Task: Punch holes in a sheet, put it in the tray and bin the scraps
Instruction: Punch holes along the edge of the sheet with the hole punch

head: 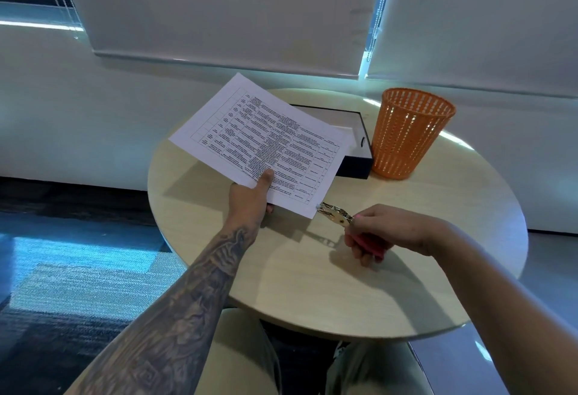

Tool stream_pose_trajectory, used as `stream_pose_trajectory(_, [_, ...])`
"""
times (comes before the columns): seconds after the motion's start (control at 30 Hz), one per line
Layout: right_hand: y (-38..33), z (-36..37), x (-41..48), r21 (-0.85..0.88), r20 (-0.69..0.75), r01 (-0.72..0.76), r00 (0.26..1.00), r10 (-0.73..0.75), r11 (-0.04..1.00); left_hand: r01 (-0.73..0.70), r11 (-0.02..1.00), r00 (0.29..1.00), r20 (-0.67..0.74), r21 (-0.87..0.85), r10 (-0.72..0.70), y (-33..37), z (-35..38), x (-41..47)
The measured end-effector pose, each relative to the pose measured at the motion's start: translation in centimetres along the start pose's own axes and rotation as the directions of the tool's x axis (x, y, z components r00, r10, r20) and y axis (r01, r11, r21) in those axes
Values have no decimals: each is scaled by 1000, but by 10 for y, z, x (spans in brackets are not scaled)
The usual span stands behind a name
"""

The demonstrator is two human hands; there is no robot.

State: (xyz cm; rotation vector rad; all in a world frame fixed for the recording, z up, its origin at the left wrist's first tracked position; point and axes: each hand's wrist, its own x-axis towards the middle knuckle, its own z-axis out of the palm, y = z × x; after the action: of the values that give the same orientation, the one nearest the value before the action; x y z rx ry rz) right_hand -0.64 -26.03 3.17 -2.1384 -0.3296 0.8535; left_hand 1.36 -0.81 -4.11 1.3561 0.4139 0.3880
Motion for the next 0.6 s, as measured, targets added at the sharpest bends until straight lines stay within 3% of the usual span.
stream_pose_trajectory(0.6, [-6,8,12,-68,-33,-15,999,12,998,27,999,1000,0,22,-27,5,-2,-6])
